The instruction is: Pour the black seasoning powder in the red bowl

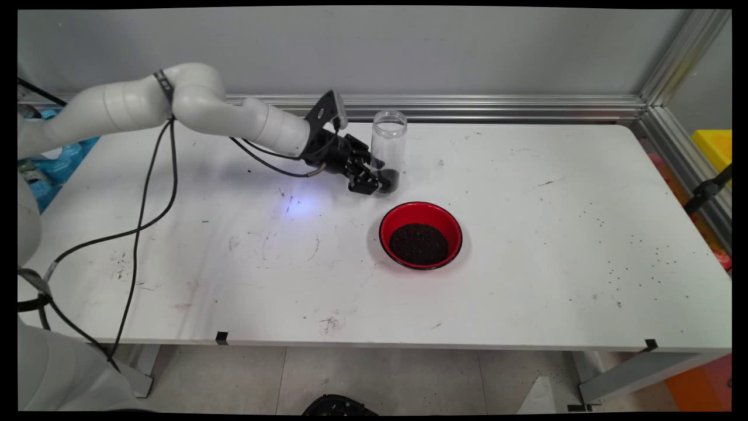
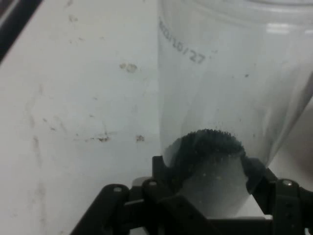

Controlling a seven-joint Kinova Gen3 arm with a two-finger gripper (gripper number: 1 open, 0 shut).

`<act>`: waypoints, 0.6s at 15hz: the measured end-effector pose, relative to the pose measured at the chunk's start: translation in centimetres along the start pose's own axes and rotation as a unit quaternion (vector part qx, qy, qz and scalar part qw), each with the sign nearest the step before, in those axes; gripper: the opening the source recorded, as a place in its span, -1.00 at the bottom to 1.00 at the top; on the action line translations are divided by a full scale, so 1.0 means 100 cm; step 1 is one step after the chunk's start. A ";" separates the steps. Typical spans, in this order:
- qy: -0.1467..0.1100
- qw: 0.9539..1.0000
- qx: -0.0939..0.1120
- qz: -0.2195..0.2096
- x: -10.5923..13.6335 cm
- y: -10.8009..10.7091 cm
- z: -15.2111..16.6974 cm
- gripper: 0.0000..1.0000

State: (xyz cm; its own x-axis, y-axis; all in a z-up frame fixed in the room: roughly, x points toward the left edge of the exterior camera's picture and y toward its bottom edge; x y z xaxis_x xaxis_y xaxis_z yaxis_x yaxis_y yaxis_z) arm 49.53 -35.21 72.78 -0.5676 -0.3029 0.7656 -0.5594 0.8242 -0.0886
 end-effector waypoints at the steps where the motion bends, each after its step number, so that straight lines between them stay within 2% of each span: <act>1: -0.001 1.000 0.004 0.006 0.003 0.002 -0.005 -1.00; 9: -0.007 0.997 0.032 0.063 0.033 0.020 -0.047 -1.00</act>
State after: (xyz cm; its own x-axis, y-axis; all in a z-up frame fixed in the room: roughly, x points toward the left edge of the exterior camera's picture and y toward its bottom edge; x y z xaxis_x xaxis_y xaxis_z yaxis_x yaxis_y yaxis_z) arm 49.39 -32.35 78.13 -0.6439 -0.2054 0.7370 -0.5199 0.8242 -0.2244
